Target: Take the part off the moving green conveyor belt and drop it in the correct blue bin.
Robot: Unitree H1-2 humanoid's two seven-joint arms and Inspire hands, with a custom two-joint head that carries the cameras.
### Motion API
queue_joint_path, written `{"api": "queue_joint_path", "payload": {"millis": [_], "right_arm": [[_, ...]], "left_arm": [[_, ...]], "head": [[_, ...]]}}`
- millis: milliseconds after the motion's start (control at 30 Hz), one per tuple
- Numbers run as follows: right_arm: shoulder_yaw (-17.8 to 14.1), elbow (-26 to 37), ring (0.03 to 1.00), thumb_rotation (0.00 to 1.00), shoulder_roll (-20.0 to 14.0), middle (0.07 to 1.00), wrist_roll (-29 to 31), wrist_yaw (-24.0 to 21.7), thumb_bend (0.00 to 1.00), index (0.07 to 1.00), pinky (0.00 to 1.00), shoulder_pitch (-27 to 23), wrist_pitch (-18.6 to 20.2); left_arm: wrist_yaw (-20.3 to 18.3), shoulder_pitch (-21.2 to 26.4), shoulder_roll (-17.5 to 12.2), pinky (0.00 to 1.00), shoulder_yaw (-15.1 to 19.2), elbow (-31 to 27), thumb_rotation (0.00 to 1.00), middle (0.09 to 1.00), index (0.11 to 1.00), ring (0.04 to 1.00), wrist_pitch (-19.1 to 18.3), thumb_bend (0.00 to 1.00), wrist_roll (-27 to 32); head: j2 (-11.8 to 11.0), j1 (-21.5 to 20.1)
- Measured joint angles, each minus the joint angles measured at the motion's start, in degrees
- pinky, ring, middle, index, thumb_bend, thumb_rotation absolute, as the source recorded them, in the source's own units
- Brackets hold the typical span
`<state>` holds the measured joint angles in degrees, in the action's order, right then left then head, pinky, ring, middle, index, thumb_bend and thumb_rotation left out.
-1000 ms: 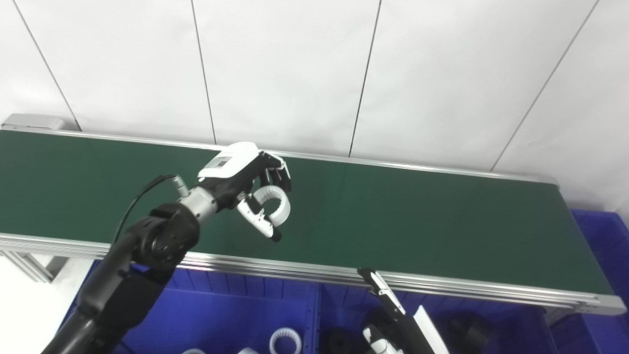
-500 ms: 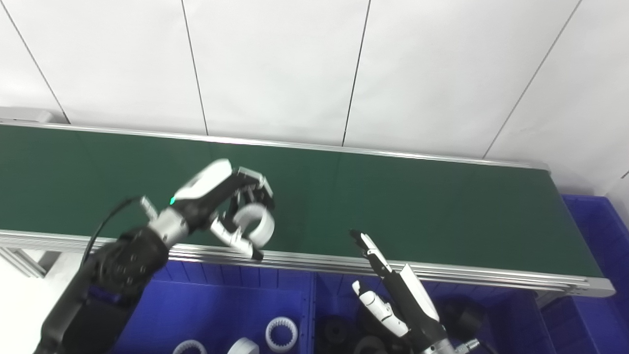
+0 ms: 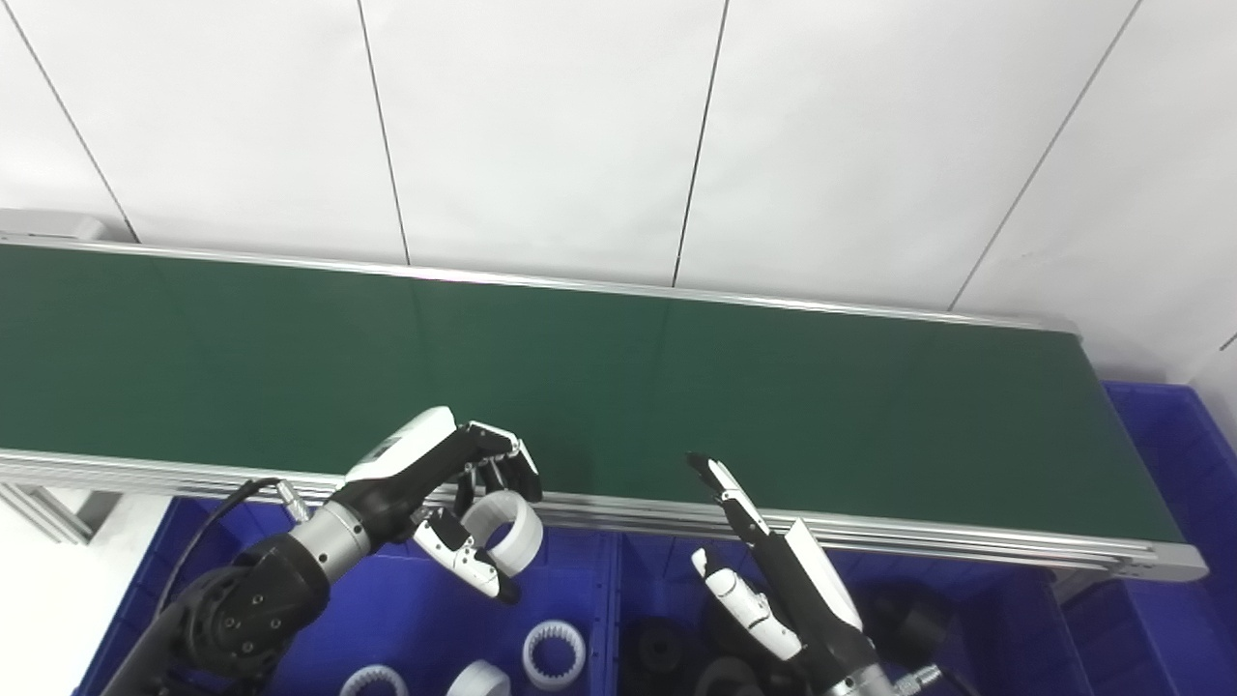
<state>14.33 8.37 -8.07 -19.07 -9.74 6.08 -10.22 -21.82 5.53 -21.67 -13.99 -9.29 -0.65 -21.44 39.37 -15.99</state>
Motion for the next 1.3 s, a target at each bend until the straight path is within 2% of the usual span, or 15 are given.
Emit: {"api": "queue_joint_path", "payload": {"millis": [333, 367, 400, 433, 467, 533, 567, 633, 700, 733, 800, 867, 967, 1133, 1300], "right_arm": [[0.0, 0.3, 0.975, 0.98, 0.2, 0.992, -0.1, 0.0, 0.35, 0.971, 0.93, -0.2, 1.1], [0.0, 0.4, 0.974, 0.98, 0.3, 0.992, -0.1, 0.0, 0.36, 0.971, 0.93, -0.2, 1.1], [0.0, 0.4, 0.972, 0.99, 0.4, 0.992, -0.1, 0.0, 0.38, 0.972, 0.93, -0.2, 1.2], [0.1, 0.4, 0.972, 0.99, 0.6, 0.992, -0.3, 0.0, 0.38, 0.972, 0.93, -0.4, 1.2], [0.1, 0.4, 0.972, 1.0, 0.7, 0.994, -0.5, 0.0, 0.4, 0.973, 0.93, -0.5, 1.2], [0.3, -0.6, 0.976, 1.0, 1.1, 0.997, -0.7, 0.1, 0.42, 0.975, 0.94, -1.4, 1.2], [0.2, -1.0, 0.979, 1.0, 1.2, 0.999, -0.8, 0.1, 0.43, 0.98, 0.96, -1.7, 1.2], [0.2, -0.9, 0.981, 1.0, 1.2, 1.0, -0.7, 0.0, 0.42, 0.983, 0.96, -1.7, 1.2], [0.2, -0.9, 0.981, 1.0, 1.2, 1.0, -0.5, 0.0, 0.41, 0.982, 0.96, -1.5, 1.2], [0.2, -0.8, 0.98, 1.0, 1.2, 1.0, -0.4, 0.0, 0.4, 0.98, 0.96, -1.4, 1.2], [0.0, -0.4, 0.98, 1.0, 1.1, 1.0, -0.1, 0.0, 0.4, 0.979, 0.96, -1.1, 1.2], [0.0, 0.3, 0.978, 1.0, 1.1, 0.998, -0.1, 0.0, 0.39, 0.976, 0.95, -0.6, 1.2], [0.0, 1.7, 0.975, 1.0, 1.1, 0.998, -0.3, 0.0, 0.39, 0.974, 0.94, 0.2, 1.4], [-0.1, 2.2, 0.97, 1.0, 0.7, 0.997, -0.4, -0.1, 0.37, 0.975, 0.92, 0.6, 1.6], [0.0, 2.1, 0.96, 1.0, 0.5, 0.991, -0.3, -0.1, 0.39, 0.97, 0.9, 0.6, 1.6]], "left_arm": [[-0.4, -3.6, 0.2, 0.25, -2.6, 0.1, 0.0, 0.476, 0.516, 0.402, 0.0, 0.5, -1.6], [-0.4, -3.8, 0.2, 0.29, -2.8, 0.1, 0.0, 0.487, 0.528, 0.394, 0.0, 0.5, -1.6], [-0.5, -4.0, 0.0, 0.49, -3.1, 0.3, 0.0, 0.637, 0.648, 0.575, 0.2, 0.6, -1.6], [-0.8, -4.1, -0.5, 0.52, -3.4, 0.7, 0.0, 0.658, 0.664, 0.601, 0.8, 0.61, -1.4], [-1.1, -4.1, -1.0, 0.61, -3.4, 1.5, 0.0, 0.727, 0.72, 0.685, 2.1, 0.64, -1.2], [-1.9, -4.0, -2.6, 0.75, -3.4, 4.9, 0.03, 0.825, 0.802, 0.806, 4.9, 0.64, 0.4], [-2.2, -4.0, -3.3, 0.83, -3.3, 6.5, 0.23, 0.875, 0.852, 0.872, 5.8, 0.64, 1.2], [-2.1, -4.0, -3.8, 0.89, -2.9, 9.5, 0.52, 0.929, 0.904, 0.927, 9.2, 0.66, 2.5], [-0.9, -3.9, -3.0, 0.91, -2.2, 13.4, 0.71, 0.953, 0.925, 0.942, 14.7, 0.7, 5.0], [-0.2, -3.9, -2.1, 0.91, -1.8, 15.5, 0.76, 0.959, 0.93, 0.945, 17.0, 0.71, 6.3], [0.9, -3.9, -0.1, 0.92, -1.2, 18.3, 0.79, 0.966, 0.939, 0.951, 20.6, 0.71, 8.4], [1.0, -4.0, 1.3, 0.93, -1.0, 18.8, 0.82, 0.974, 0.951, 0.961, 22.7, 0.7, 10.0], [1.0, -3.9, 2.5, 0.94, -0.5, 18.9, 0.8, 0.977, 0.955, 0.966, 24.7, 0.7, 11.6], [1.0, -3.9, 2.5, 0.93, -0.3, 19.9, 0.78, 0.972, 0.95, 0.96, 25.2, 0.71, 13.5], [0.5, -3.9, 2.5, 0.92, -0.3, 19.8, 0.77, 0.979, 0.962, 0.961, 25.3, 0.6, 17.3]], "head": [[1.0, -1.0], [1.6, -4.5], [1.6, -4.6], [1.6, -4.6], [2.5, -10.0], [3.3, -9.5], [3.3, -9.5], [2.8, -7.9], [2.7, -7.5], [2.7, -7.2], [2.9, -7.5], [2.9, -7.5], [2.8, -6.9], [2.8, -6.5], [2.6, -6.6]]}}
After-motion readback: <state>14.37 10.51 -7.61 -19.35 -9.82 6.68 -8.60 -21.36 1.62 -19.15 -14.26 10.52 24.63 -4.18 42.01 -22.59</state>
